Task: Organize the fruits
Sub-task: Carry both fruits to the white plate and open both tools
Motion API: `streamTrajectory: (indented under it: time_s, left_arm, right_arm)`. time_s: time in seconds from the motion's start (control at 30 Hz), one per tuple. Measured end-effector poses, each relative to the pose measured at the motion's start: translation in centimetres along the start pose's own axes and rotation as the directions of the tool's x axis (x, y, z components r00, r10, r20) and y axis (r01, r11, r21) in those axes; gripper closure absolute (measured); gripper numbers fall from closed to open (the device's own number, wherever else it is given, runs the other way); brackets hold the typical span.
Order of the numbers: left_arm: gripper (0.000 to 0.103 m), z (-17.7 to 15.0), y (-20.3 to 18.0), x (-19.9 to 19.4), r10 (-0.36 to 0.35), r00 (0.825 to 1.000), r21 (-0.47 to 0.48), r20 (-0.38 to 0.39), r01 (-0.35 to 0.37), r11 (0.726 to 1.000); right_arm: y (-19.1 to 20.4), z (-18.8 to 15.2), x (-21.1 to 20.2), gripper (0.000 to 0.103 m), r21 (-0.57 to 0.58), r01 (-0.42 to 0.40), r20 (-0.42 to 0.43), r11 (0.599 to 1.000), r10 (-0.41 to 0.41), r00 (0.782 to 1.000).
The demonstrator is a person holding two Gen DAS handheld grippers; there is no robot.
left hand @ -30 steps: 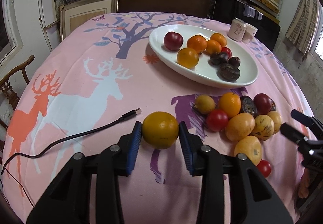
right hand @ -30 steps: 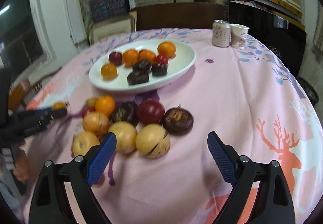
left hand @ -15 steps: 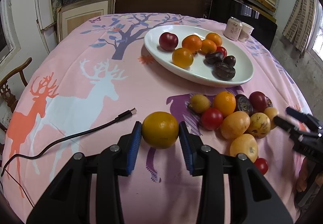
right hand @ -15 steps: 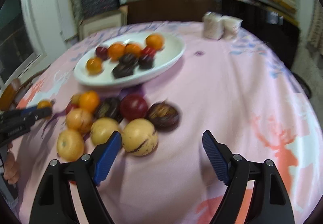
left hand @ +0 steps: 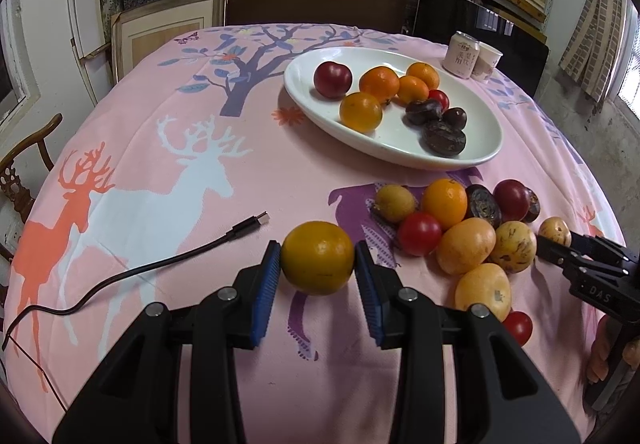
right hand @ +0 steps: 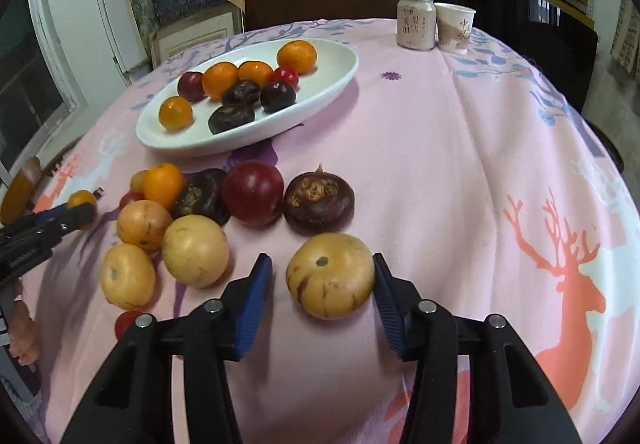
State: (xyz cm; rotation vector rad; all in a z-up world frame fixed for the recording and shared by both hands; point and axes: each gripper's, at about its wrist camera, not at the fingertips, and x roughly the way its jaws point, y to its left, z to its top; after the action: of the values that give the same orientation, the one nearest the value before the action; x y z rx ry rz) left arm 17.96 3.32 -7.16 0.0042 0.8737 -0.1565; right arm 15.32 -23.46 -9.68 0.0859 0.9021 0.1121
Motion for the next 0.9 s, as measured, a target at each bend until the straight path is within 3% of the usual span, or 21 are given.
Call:
streamTrajectory:
  time_s: [0.13, 0.2, 0.57, 0.77, 0.9]
  left_arm:
    - [0.066, 0.0, -0.1, 0.0, -0.004, 1.000, 0.003, -0.003, 0.004, 1.000]
    - [0.066, -0.1, -0.2, -0.1, -0.004, 1.000, 0.007, 0.002, 0.004, 1.000]
    - [0.066, 1.4, -1.6, -0.7, -0.033, 0.999, 0.036, 0.039, 0.031, 0.999]
    - [0.066, 6.2, -4.5, -0.7, -0.067, 0.994, 0.074, 0.082, 0.061, 0.995]
    - [0.066, 8.6, -5.8, 0.7, -0.099, 0.993, 0.074, 0.071, 0.094, 0.993]
  right_arm:
    - [-0.4, -0.4, -0.5, 0.055, 0.018, -0.006, 0.004, 1.000, 0.006, 1.000]
    - [-0.6, -0.4, -0.4, 0.062, 0.025, -0.001, 0.008, 1.000, 0.001, 1.000]
    - [-0.5, 0.4, -1.8, 0.063, 0.023, -0.014, 0.078, 1.000, 0.012, 0.997]
    - [-0.1, 4.7, -2.7, 0.063, 0.025, -0.055, 0.121, 0.998, 0.052, 0.991]
    - [0.7, 8.5, -2.0, 0.063, 0.009, -0.047, 0.145, 0.999, 0.045, 0.988]
